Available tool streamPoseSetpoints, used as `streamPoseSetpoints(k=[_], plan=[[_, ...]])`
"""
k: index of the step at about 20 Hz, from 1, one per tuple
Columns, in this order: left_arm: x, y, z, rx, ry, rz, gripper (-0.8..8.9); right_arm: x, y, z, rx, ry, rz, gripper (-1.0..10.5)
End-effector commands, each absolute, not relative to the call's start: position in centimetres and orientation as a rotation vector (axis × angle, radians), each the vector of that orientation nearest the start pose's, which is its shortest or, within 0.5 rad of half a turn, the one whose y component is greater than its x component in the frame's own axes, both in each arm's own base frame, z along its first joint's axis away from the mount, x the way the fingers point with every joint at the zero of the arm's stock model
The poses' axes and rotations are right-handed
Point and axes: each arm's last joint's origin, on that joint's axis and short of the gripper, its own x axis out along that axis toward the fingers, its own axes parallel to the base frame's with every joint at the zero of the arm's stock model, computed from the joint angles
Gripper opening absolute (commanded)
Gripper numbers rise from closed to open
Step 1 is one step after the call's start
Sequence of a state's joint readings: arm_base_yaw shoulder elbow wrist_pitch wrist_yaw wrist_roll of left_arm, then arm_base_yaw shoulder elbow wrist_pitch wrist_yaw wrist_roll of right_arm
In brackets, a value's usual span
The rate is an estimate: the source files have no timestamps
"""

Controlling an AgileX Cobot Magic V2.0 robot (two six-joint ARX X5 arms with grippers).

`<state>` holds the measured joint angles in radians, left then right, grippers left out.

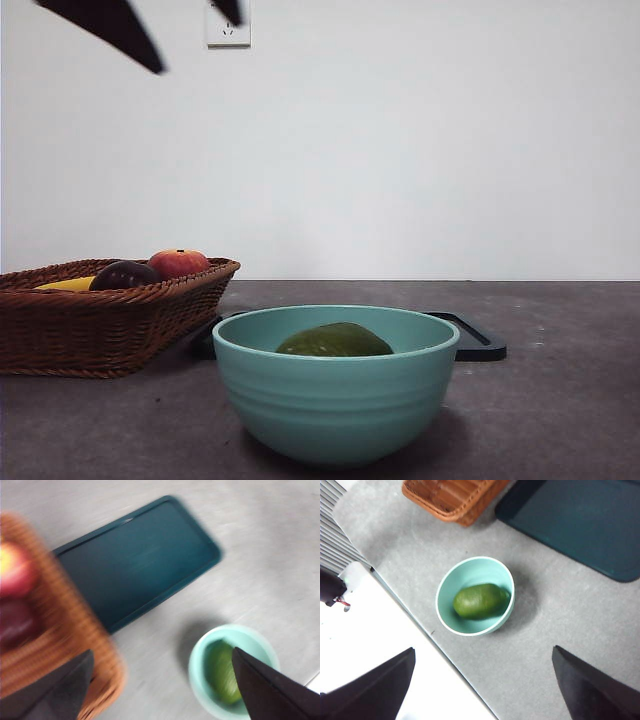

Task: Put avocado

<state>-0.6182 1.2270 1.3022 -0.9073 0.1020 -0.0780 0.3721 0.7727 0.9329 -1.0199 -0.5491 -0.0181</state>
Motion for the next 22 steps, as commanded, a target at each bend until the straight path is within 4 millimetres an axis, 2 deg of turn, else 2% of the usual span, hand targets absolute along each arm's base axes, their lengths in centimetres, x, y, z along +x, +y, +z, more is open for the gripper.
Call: streamPoseSetpoints(k=[1, 4, 8, 15, 22], plan=[[18.8, -12.5, 36.4, 0.176, 0.868, -0.648, 4.36, 11.9, 6.3, 31.9, 0.069, 0.877, 0.871, 4.4], [17.6, -11.0, 36.3, 0.126, 0.974, -0.790, 4.35, 13.3, 6.9, 31.4, 0.072, 0.906, 0.867, 4.4], [16.0, -10.6, 36.0, 0.134, 1.070, -0.929, 4.32, 15.4, 7.7, 30.2, 0.078, 0.971, 0.858, 4.4], [16.0, -10.7, 36.1, 0.147, 1.060, -0.944, 4.32, 18.1, 10.2, 27.8, 0.035, 1.069, 0.860, 4.3], [16.0, -10.8, 36.1, 0.146, 1.058, -0.944, 4.32, 19.7, 14.7, 25.1, -0.089, 1.093, 0.836, 3.5]])
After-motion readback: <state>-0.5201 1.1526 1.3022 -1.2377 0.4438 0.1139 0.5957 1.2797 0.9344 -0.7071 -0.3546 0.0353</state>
